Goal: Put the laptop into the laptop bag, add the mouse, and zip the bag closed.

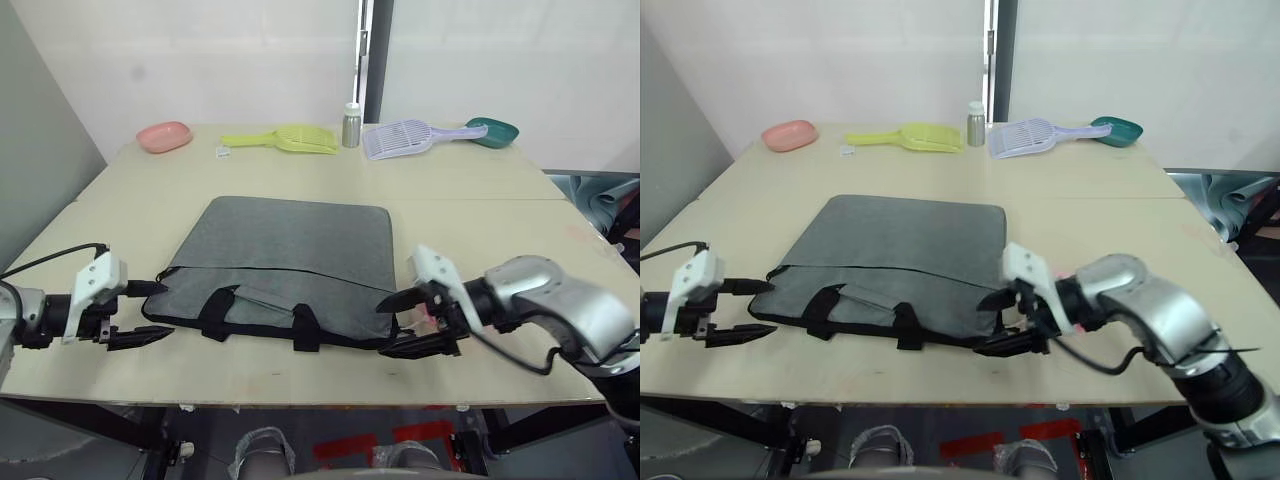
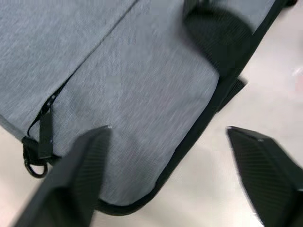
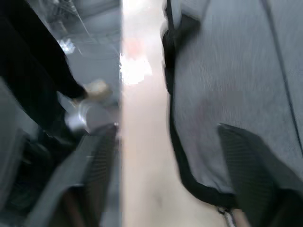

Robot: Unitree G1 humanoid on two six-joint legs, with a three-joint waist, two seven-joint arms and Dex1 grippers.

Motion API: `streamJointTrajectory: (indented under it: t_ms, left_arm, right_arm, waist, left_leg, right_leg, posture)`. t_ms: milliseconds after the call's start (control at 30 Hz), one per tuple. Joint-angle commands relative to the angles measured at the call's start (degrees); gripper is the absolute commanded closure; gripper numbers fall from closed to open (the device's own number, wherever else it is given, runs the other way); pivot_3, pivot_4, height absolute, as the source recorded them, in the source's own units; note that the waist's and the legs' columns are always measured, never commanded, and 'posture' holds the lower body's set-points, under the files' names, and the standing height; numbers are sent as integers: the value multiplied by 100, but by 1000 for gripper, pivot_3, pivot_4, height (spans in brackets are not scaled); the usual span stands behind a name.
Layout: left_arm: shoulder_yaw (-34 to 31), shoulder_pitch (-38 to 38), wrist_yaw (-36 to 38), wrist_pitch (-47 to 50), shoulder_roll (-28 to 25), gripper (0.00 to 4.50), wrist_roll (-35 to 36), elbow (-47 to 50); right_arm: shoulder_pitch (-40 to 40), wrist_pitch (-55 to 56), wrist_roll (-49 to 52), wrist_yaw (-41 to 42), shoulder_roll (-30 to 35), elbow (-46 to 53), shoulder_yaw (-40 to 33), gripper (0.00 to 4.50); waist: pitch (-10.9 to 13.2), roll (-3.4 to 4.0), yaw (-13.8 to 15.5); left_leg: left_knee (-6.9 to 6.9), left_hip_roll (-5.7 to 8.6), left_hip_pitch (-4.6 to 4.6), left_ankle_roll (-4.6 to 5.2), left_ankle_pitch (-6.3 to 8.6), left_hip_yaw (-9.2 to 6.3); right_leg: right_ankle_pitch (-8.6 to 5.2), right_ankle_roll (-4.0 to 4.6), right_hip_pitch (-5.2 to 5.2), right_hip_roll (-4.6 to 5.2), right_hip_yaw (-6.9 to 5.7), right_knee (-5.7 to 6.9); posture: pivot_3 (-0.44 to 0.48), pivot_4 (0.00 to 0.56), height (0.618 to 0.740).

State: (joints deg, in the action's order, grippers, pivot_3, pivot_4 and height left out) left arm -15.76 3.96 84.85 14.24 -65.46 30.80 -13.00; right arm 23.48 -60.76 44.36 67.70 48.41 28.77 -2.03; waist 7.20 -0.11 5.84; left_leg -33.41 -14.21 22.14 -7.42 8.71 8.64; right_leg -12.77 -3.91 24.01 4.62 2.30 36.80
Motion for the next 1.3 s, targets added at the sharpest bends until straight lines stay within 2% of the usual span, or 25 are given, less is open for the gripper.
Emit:
streamJointTrajectory:
  t_ms: [33,133,233,367,500,533,567,600,633,767,867,933,1033,1133,1300]
  left_arm:
    - [-430,499,108,1069,-252,338,800,454]
    - [-434,1165,-5,1758,-155,338,1305,668]
    - [173,2068,-202,2110,346,338,1403,912]
    - [1205,2920,-281,1536,1327,338,606,689]
    - [1739,3464,-247,1343,2117,338,261,300]
    - [1841,3506,-195,1293,2234,847,180,211]
    - [1962,3485,-78,1219,2308,972,80,130]
    - [2072,3447,22,1140,2350,1500,-15,61]
    - [2163,3403,95,1064,2376,1799,-108,-5]
    - [2719,3114,634,154,2319,3291,-865,-634]
    - [3039,3103,761,-375,2236,4394,-1078,-1003]
    - [3234,3160,765,-653,2233,4455,-1127,-1183]
    - [3434,3323,765,-1311,2395,4455,-1587,-1723]
    - [3653,3408,753,-1780,2524,4455,-1937,-2091]
    - [3975,3227,765,-2050,2453,4455,-1883,-1905]
  right_arm:
    - [209,-343,962,-36,282,-49,-1167,449]
    - [147,-372,1208,-219,567,-75,-1752,449]
    - [-426,-265,1067,-235,1007,36,-2265,449]
    - [-1150,-161,922,-332,1346,238,-2847,449]
    - [-1806,-144,800,-505,1451,458,-3328,449]
    - [-1968,-150,804,-542,1445,520,-3472,411]
    - [-2106,-197,824,-600,1424,583,-3638,411]
    - [-2235,-234,842,-650,1406,644,-3789,411]
    - [-2360,-262,867,-678,1390,704,-3932,411]
    - [-2828,-473,1103,-838,1269,969,-4635,411]
    - [-3028,-522,1179,-988,1263,1063,-4803,411]
    - [-2988,-515,1231,-1214,1262,1102,-4651,411]
    - [-2672,-606,1291,-1808,1273,1071,-4033,411]
    - [-2436,-771,1031,-2320,1383,1084,-2940,411]
    - [-1766,-819,421,-2928,1328,373,-1574,411]
  waist:
    - [-2,-1,10]
    - [-1,1,72]
    - [-3,1,110]
    - [-4,4,159]
    - [-1,-1,144]
    - [0,-2,112]
    - [0,-2,102]
    - [-1,-1,89]
    - [-1,-1,82]
    - [-2,1,84]
    - [-2,-2,123]
    - [-7,4,150]
    - [-14,13,175]
    - [-34,26,173]
    - [-59,54,165]
  left_leg:
    - [2,1,-4,0,0,1]
    - [6,1,-8,0,0,-1]
    - [5,2,-8,-1,-1,-1]
    - [4,7,-4,0,-1,0]
    - [-5,4,7,1,-2,-5]
    - [-6,4,13,1,-2,-7]
    - [-6,4,17,2,-3,-7]
    - [-3,4,19,3,-3,-7]
    - [0,4,19,3,-3,-7]
    - [11,4,18,4,-3,-7]
    - [10,3,20,4,-3,-12]
    - [8,4,9,3,-2,-13]
    - [9,7,-17,1,-2,-10]
    - [9,9,-29,1,-2,-10]
    - [10,18,-29,-2,-4,-10]
  right_leg:
    - [0,0,-2,0,1,-1]
    - [-5,9,-3,1,-5,7]
    - [-11,19,-6,1,-6,10]
    - [-11,19,-8,7,-6,8]
    - [-11,19,-6,4,-9,8]
    - [-11,18,-3,4,-10,6]
    - [-11,18,0,4,-10,5]
    - [-11,18,0,4,-10,2]
    - [-11,17,0,3,-10,-1]
    - [-12,16,-1,3,-14,-15]
    - [-12,14,-2,4,-19,-17]
    - [-12,14,-12,6,-20,-16]
    - [-13,12,-34,10,-15,-14]
    - [-13,9,-50,13,-15,-14]
    - [-13,0,-57,24,-14,-17]
  posture:
    - [0,150,740]
    - [0,150,740]
    - [0,150,740]
    - [0,150,740]
    - [0,150,740]
    - [0,150,740]
    - [0,150,740]
    - [0,150,740]
    - [0,150,740]
    - [0,150,740]
    - [0,150,740]
    - [0,150,740]
    - [0,150,740]
    - [0,150,740]
    - [0,150,740]
